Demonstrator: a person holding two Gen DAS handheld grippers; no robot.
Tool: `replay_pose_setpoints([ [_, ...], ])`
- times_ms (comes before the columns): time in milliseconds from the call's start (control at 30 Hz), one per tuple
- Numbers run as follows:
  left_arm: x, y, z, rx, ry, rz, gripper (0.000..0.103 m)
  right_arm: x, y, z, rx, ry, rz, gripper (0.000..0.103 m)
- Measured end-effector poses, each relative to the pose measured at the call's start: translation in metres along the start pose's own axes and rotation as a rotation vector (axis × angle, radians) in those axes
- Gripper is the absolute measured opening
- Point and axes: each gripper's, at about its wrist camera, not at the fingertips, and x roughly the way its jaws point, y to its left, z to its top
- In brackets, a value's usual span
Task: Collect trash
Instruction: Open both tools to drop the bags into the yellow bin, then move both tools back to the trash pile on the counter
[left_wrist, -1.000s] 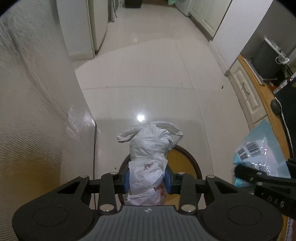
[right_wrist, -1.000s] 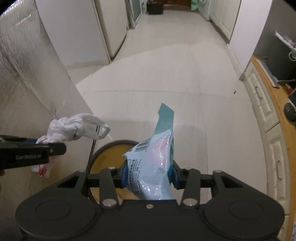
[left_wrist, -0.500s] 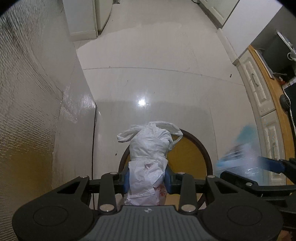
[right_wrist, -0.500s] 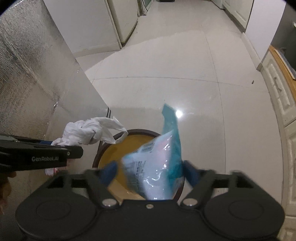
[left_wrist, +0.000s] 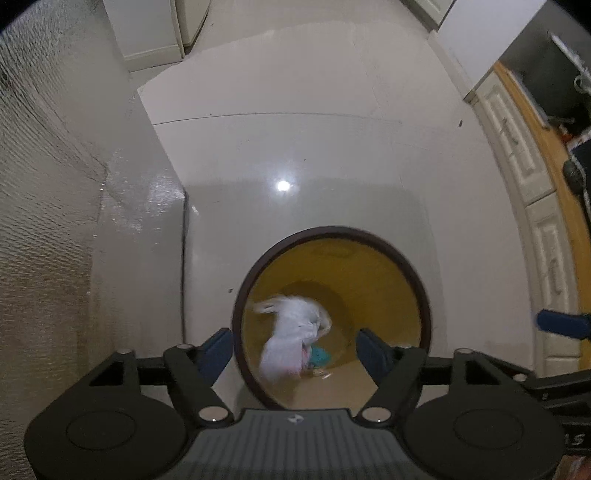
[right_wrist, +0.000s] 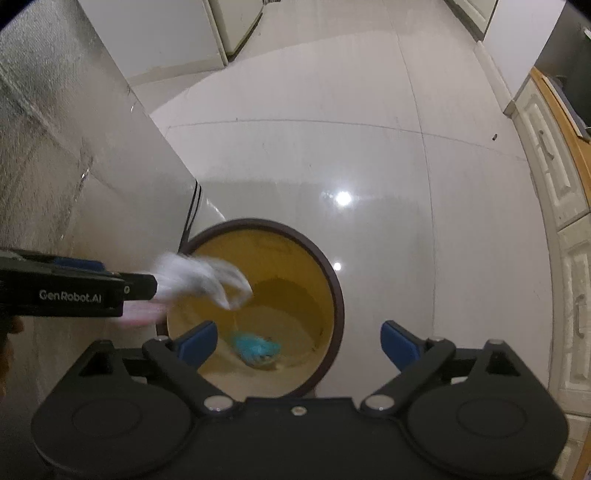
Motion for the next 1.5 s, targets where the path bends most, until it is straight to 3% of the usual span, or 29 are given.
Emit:
replay_pose_setpoints([
  [133, -0.002, 0.002, -0.003, 0.017, 0.012, 0.05, 0.084, -0.003, -0.001, -0.004, 0.005, 0.011, -0.009, 0.103],
  [433, -0.022, 0.009, -0.011, 0.028, 0.012, 0.109, 0.101, -0.02, -0.007, -0.013, 0.065, 0.003, -0.012, 0.103],
  [1233, -0.125, 0.011, -0.046, 0.052, -0.092, 0.094, 0.103, -0.106, -0.002, -0.036, 0.102, -0.096, -0.017, 0.103],
  [1500, -0.171, 0.007, -0.058, 0.062, -0.197, 0.101, 0.103, -0.149, 0.002, -0.043, 0.097, -0.199, -0.033, 0.103],
])
